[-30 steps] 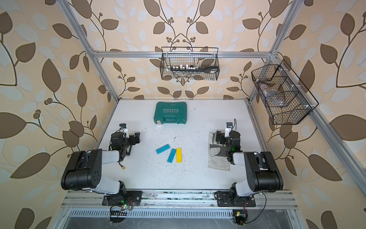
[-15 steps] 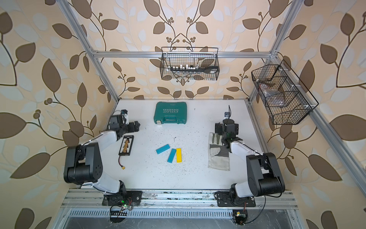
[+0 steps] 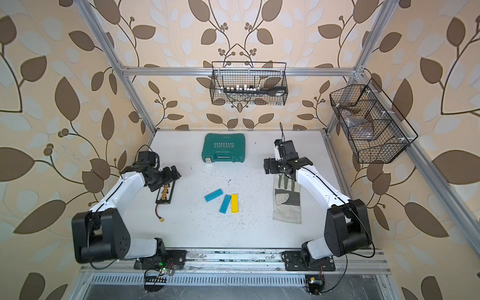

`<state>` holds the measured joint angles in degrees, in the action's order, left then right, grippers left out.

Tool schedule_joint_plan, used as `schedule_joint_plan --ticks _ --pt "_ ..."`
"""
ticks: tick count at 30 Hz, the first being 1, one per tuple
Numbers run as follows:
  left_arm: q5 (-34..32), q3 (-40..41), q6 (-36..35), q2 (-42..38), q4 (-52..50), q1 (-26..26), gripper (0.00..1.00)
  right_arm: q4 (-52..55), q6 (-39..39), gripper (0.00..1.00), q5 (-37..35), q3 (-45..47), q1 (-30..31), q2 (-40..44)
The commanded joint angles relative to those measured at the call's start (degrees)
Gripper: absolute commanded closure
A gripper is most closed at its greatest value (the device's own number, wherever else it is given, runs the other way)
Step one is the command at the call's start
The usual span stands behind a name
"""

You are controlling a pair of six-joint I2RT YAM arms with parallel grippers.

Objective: Assemble the number 7 with building blocks
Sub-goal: Move the building block to the center of the board.

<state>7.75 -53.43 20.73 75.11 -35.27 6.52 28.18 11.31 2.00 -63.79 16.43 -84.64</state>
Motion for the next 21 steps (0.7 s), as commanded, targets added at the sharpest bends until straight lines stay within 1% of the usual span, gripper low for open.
schedule_joint_plan --ticks 1,3,6,9,12,15,18,20,21 --pt "1.45 0.22 2.19 -3.2 1.5 0.69 0.01 6.97 -0.53 0.05 6.59 -2.86 0.96 -0.07" --pt "2.11 -2.87 -0.4 0.39 -3.51 0.67 0.01 9.06 -1.1 0.05 7.58 -4.48 2.28 -2.13" --pt "0.55 -5.98 -2.08 5.77 -9.37 0.66 0.01 9.7 -1.1 0.05 7.84 -6.19 3.78 -4.67" --pt "0.25 -7.24 -1.65 9.29 -11.42 0.66 0.05 8.87 0.35 0.06 9.27 -7.14 3.96 -6.62" --pt "0.95 -7.65 -1.29 9.64 -11.71 0.68 0.06 9.68 0.43 0.08 10.87 -8.96 3.97 -8.86" --pt "4.99 -8.37 -1.58 9.73 -10.91 0.61 0.05 11.83 -0.99 0.11 12.47 -11.15 4.62 -11.02" --pt "13.38 -9.85 -2.63 11.19 -10.09 0.23 0.05 14.68 -3.46 0.16 12.46 -13.5 6.63 -13.08" --pt "16.81 -11.28 -3.55 13.17 -10.71 -2.07 0.05 16.42 -5.14 0.18 11.66 -14.79 8.78 -14.05" --pt "16.43 -11.92 -3.66 14.12 -11.44 -3.9 0.06 16.99 -5.69 0.18 10.97 -15.19 9.75 -14.28"
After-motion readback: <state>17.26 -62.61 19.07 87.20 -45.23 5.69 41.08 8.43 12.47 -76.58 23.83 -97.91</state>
